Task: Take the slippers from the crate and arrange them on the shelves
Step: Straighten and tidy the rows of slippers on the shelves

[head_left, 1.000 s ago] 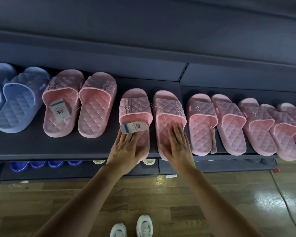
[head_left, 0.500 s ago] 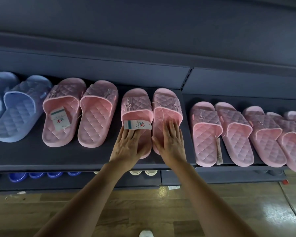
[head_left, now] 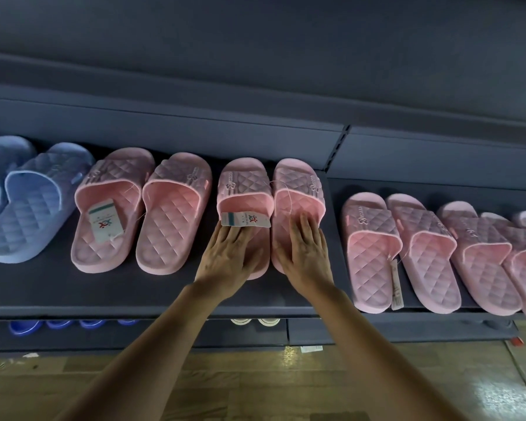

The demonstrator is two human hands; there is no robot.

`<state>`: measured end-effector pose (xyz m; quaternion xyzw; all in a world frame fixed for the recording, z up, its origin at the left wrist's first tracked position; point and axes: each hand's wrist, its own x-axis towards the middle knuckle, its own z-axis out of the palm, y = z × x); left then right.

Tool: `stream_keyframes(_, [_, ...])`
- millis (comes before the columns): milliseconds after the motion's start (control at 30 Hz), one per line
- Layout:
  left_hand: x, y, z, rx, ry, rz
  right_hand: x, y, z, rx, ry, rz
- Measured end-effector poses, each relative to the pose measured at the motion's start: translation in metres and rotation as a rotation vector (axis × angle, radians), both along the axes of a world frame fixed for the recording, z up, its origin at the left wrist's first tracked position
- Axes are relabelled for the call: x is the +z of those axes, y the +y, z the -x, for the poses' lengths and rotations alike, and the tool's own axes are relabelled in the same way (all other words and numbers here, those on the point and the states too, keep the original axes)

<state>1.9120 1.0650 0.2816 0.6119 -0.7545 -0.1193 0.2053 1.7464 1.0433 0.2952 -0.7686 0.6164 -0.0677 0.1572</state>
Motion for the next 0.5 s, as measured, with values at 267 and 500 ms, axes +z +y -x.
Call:
stream_keyframes(267, [0.003,-0.003,-0.001,-0.015,-0.028,-0.016,0.006,0.000,0.003,0.040,0.056,-0.011])
stream_keyframes(500, [0.007,0.002,0.006,0.018,-0.068,-0.046,0.019,-0.001,0.007,0.082,0.118,-0.082])
